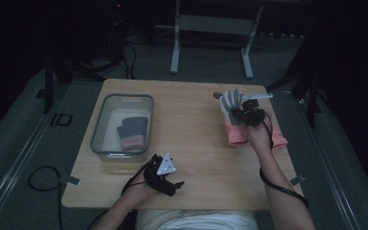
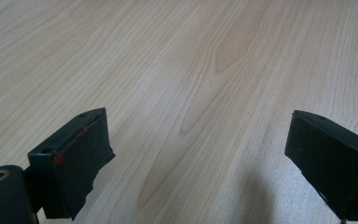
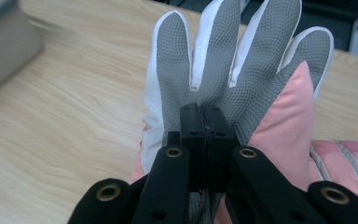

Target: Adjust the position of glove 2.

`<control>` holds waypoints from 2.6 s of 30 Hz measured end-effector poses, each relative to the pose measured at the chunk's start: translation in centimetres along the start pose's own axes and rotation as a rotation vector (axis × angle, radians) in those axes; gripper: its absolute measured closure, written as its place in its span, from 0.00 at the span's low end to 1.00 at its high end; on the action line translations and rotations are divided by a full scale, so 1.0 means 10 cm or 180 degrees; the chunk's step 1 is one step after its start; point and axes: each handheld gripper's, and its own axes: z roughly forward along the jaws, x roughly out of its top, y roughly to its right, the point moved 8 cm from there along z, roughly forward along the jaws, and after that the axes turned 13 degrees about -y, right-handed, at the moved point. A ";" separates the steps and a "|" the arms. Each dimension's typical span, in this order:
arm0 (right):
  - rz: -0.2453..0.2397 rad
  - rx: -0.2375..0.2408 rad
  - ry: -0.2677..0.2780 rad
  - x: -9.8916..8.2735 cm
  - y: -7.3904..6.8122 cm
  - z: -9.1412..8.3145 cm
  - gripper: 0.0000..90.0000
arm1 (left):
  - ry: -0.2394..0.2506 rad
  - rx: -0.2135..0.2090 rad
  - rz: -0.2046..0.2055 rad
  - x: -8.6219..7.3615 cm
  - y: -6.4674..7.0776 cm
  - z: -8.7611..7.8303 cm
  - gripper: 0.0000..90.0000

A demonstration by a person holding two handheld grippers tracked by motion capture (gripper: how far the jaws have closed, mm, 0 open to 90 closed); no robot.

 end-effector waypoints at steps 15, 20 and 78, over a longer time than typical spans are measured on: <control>0.0220 0.0150 -0.0065 -0.36 -0.93 -0.09 0.99 | 0.0089 -0.0042 0.0045 0.03 -0.01 -0.02 0.07; 0.0467 0.0136 -0.0171 -0.43 -1.06 0.15 0.99 | 0.0070 -0.0035 0.0069 0.02 0.00 -0.01 0.07; -0.0190 -0.0180 0.0116 -0.56 0.59 -0.11 0.73 | -0.0042 -0.0121 0.0099 -0.02 0.07 0.05 0.07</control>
